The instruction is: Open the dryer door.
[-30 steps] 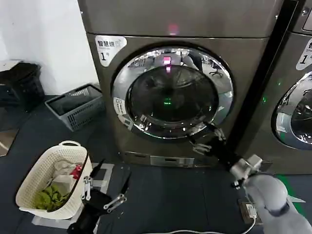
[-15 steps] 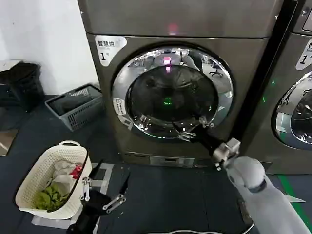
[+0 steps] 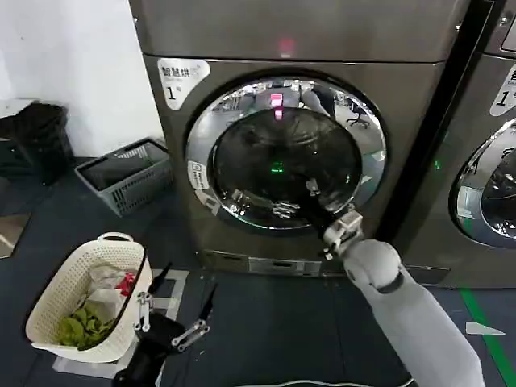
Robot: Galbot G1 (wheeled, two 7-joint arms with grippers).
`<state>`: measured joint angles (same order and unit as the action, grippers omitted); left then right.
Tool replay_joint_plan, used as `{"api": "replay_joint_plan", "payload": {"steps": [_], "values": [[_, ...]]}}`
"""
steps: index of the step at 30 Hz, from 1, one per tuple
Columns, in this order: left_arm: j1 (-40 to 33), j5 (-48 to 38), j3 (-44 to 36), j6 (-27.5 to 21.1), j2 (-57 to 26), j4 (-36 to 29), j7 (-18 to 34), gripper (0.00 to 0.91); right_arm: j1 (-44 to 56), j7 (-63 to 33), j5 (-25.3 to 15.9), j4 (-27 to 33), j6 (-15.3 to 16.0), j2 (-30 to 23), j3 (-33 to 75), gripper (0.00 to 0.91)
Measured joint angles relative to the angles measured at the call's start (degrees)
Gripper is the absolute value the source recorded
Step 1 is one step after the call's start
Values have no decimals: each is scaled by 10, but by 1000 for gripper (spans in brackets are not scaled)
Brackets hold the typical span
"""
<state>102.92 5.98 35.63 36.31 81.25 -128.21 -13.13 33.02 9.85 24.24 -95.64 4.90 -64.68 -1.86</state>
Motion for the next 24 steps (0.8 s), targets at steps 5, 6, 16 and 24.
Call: {"api": "replay_joint_plan", "payload": {"steps": [5,6,16,24], "values": [[1,0,1,1,1,1,0,907,-18,0,-1,14,2,-15,-20,907],[1,0,2,1,1,1,0,907,-21,0,-1,16,2,-18,-24,907],[-3,0,2,-1,2,1,0,907,-48,-7,-7,41,3,-53,-60,907],[-5,2,2,-4,5,0,0,907,-67,-6,-14,66,3,-86,-79,907]]}}
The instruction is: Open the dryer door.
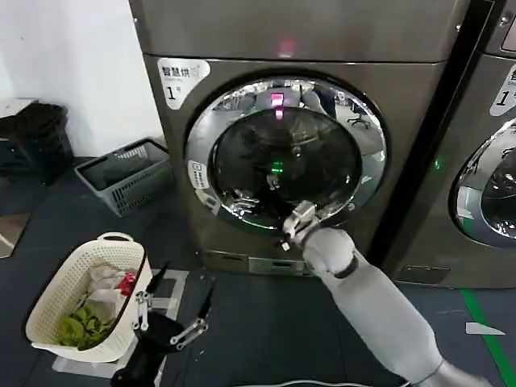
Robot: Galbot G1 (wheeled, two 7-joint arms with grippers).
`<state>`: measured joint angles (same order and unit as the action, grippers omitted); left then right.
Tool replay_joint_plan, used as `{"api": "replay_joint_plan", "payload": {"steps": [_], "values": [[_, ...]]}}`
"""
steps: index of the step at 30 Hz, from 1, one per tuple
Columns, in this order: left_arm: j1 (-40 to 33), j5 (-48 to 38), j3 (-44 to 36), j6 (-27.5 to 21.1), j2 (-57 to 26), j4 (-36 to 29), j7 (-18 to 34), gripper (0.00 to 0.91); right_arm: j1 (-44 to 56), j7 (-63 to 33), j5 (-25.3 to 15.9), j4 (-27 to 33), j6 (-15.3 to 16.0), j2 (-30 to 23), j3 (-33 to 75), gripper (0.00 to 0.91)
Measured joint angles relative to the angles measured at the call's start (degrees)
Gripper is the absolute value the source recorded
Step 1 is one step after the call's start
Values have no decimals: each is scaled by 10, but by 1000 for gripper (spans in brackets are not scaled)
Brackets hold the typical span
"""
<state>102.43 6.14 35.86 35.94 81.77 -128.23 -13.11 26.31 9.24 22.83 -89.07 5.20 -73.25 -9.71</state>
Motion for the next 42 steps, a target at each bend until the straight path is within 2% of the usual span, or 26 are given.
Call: {"api": "replay_joint_plan", "payload": {"steps": [31,42], "values": [[6,1,5,4,2,-4,0,907,-61,19,-11,126,-5,-90,-33,907],[12,1,6,7,5,-7,1,907,-79,48,-10,167,-15,-106,-39,907]]}}
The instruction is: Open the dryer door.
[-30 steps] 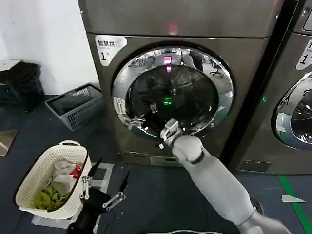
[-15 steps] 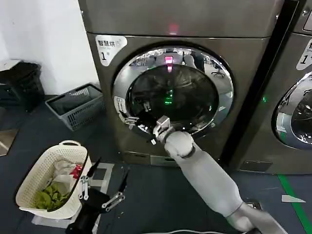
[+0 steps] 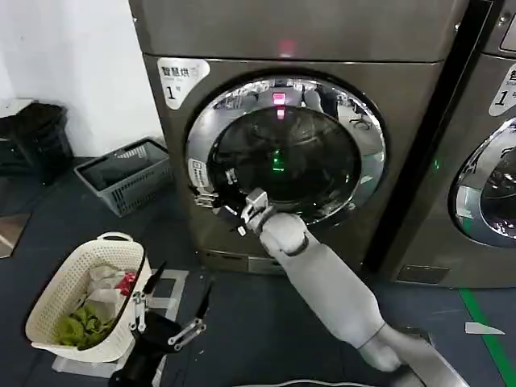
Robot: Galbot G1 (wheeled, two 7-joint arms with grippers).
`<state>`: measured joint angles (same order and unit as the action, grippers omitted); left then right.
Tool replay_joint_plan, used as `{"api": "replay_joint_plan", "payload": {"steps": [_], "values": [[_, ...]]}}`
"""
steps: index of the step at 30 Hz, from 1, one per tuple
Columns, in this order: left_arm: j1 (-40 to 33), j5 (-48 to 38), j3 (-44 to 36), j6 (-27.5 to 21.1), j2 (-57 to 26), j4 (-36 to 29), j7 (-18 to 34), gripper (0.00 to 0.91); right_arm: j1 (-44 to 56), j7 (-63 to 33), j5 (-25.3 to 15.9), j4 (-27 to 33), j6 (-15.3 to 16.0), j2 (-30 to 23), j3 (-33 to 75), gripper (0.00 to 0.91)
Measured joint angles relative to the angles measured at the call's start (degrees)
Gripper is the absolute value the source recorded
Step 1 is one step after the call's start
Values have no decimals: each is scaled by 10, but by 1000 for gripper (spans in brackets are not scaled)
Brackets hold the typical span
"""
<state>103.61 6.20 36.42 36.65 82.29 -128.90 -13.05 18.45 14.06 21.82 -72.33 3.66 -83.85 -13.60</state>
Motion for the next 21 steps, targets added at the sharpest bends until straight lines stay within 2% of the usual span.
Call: {"api": "replay_joint_plan", "payload": {"steps": [7,21], "values": [[4,1,0,3,2,-1,0,907,-12,25,4,23,-11,-3,-1,907],[5,0,7,4,1,0,1,907,-32,99,51,36,-14,13,-16,907]]}}
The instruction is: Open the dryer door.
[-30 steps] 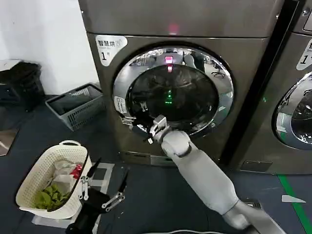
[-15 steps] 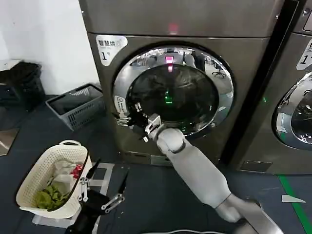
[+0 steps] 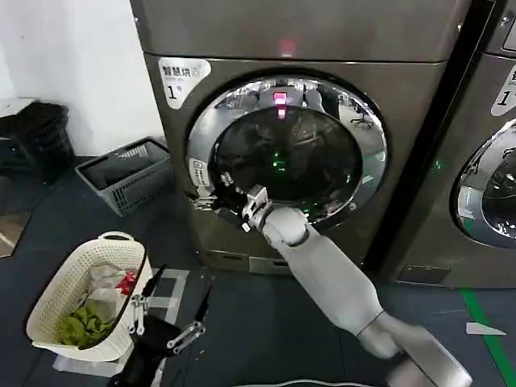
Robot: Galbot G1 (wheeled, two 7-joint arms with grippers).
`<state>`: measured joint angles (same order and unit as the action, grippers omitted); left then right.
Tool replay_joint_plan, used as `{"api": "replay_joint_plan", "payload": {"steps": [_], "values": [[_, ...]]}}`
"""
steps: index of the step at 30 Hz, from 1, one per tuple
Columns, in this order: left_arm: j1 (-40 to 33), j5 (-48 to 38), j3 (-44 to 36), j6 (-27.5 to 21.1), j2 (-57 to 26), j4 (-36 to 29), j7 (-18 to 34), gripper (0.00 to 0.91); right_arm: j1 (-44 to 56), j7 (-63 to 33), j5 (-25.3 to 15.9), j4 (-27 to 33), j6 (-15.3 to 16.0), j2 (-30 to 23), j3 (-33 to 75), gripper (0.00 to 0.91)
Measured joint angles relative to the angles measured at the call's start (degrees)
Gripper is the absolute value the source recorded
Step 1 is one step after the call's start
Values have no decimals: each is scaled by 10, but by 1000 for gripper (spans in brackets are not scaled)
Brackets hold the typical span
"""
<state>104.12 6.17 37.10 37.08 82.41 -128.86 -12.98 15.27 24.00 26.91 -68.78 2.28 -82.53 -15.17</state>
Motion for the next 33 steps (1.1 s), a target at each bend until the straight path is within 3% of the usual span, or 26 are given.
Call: {"api": "replay_joint_plan", "payload": {"steps": [18,33], "values": [[-7,-15,23,-8,-2,7,0,907,-11,76,85,-50,8,39,-17,907],[-51,-84,95,-62,-27,34,-25,907,8,96,155,-161,29,98,-33,907]]}}
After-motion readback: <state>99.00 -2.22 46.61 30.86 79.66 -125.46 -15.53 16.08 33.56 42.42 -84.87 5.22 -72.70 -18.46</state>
